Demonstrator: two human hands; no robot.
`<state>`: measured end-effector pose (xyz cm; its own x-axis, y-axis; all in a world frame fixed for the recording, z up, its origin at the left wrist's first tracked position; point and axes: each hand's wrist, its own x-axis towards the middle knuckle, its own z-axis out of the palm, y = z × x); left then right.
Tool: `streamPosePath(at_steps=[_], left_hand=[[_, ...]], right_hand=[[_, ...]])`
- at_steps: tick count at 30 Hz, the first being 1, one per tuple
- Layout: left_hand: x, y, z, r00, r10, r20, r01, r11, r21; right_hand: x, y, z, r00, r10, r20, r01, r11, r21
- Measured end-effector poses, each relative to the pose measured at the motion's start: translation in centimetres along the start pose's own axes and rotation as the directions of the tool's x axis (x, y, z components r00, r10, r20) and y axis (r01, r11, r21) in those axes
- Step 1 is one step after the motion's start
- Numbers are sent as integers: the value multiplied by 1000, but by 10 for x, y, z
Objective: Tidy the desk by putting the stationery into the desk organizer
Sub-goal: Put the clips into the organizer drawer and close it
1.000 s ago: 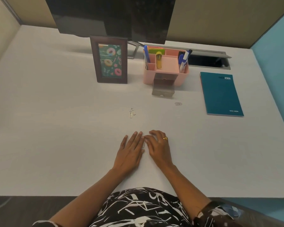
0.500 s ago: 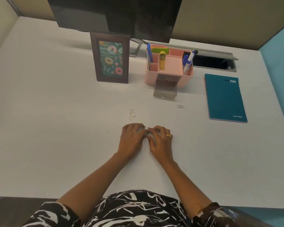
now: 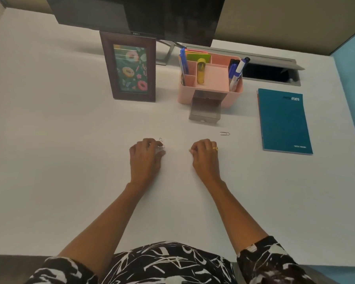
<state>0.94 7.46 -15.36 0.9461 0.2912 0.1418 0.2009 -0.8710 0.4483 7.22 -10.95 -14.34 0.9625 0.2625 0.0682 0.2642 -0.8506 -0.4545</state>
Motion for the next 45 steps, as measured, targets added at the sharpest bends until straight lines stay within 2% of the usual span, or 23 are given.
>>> streamPosePath(at_steps=[4,9,16,20,25,27,32,37,41,45], left_hand=[[15,-2,-3,996,-91,18,88,991,104],[27,6,-6,976,-203,85,185,966,182],[43,15,-10,928,-331,173,295,934,202],[52,16,-12,902,-351,250,298,927,225],[49,18,-11,920,-297,256,223,934,280],[46,17,-9,934,-261,245,201,949,244],[39,14,-9,970,-157,188,160,987,-1],[43,19,-8,986,-47,162,55,998,-41],[49,23,-10,991,-29,129,39,996,-75],[46,21,-8,982,-17,189,25,999,-42]], right_hand=[[29,-4,-15,991,80,-110,-62,985,160],[84,-7,-40,937,193,-291,-153,976,155],[119,1,-41,947,225,-231,-210,974,85],[116,-1,-37,938,246,-243,-214,965,152],[87,-12,-27,937,191,-291,-134,969,206],[69,-20,-18,962,124,-243,-63,968,243],[33,-40,10,998,-42,-52,55,954,293],[28,-51,16,996,-71,49,50,938,342],[38,-45,5,1000,-19,4,16,927,376],[55,-33,-8,981,105,-166,-47,945,324]])
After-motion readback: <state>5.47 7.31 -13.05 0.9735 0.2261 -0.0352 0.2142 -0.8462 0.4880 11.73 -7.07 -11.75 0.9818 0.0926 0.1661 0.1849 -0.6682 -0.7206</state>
